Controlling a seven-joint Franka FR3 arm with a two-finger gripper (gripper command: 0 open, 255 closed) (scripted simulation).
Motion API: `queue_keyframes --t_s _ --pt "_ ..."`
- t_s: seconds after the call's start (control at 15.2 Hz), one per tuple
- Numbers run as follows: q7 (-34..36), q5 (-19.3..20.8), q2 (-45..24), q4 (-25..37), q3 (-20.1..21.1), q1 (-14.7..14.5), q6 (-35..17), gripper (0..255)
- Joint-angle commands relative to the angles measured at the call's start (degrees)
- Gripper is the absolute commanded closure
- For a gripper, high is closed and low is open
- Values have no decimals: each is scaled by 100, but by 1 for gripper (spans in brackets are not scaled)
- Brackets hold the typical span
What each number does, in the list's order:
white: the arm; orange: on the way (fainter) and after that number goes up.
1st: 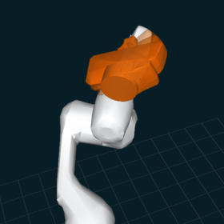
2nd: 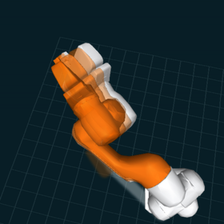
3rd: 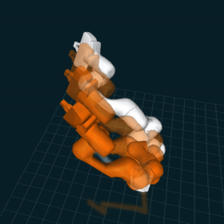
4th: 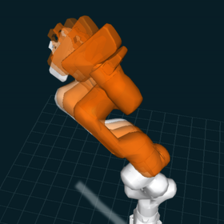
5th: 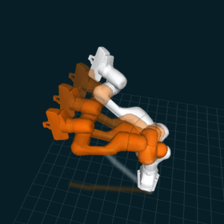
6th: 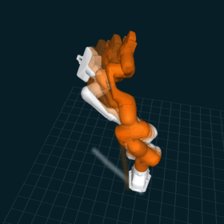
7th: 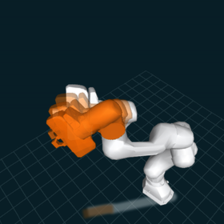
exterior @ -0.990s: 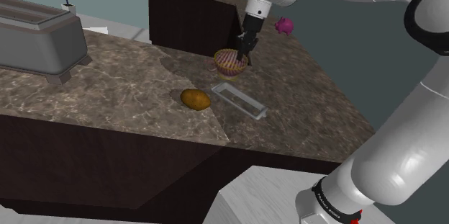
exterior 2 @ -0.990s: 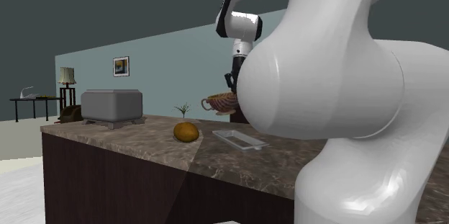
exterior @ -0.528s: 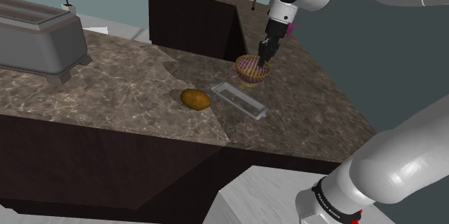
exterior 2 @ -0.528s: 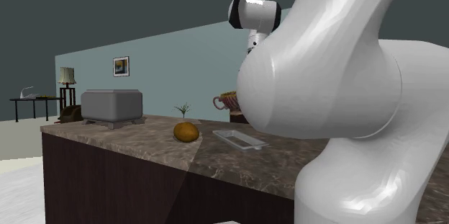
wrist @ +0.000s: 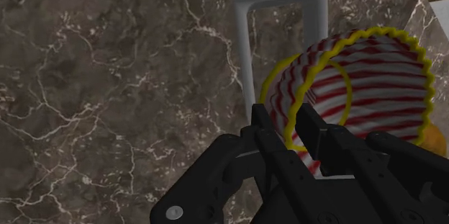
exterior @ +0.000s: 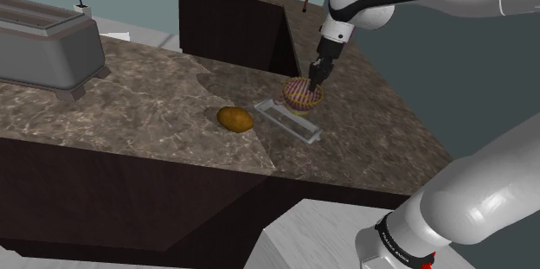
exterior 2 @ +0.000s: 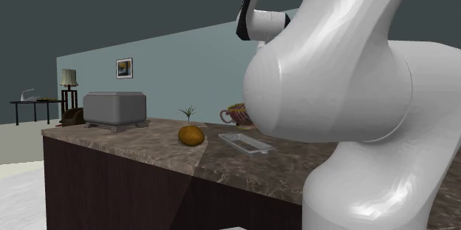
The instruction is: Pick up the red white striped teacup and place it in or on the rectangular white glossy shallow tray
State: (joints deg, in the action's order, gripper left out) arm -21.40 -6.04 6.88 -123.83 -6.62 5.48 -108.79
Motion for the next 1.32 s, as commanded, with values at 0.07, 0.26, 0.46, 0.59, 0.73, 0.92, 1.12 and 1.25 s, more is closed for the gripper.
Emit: queue_keyframes --t_s 0.07,0.26,0.46,0.59,0.73,0.92,1.12,1.25 --pt "-29 -19 -74 -150 0 -3 -228 255" --pt "-62 -40 -163 -292 -2 -5 -456 255" --pt "-98 -64 -263 -423 -3 -7 -685 255" --pt "-119 -80 -324 -492 -3 -8 -814 255" --pt "-119 -80 -324 -492 -5 -10 -814 255" --pt "-118 -79 -324 -492 -7 -13 -814 255" --pt "-118 -79 -324 -492 -10 -15 -814 255" --pt "-123 -74 -303 -505 -15 -11 -805 0"
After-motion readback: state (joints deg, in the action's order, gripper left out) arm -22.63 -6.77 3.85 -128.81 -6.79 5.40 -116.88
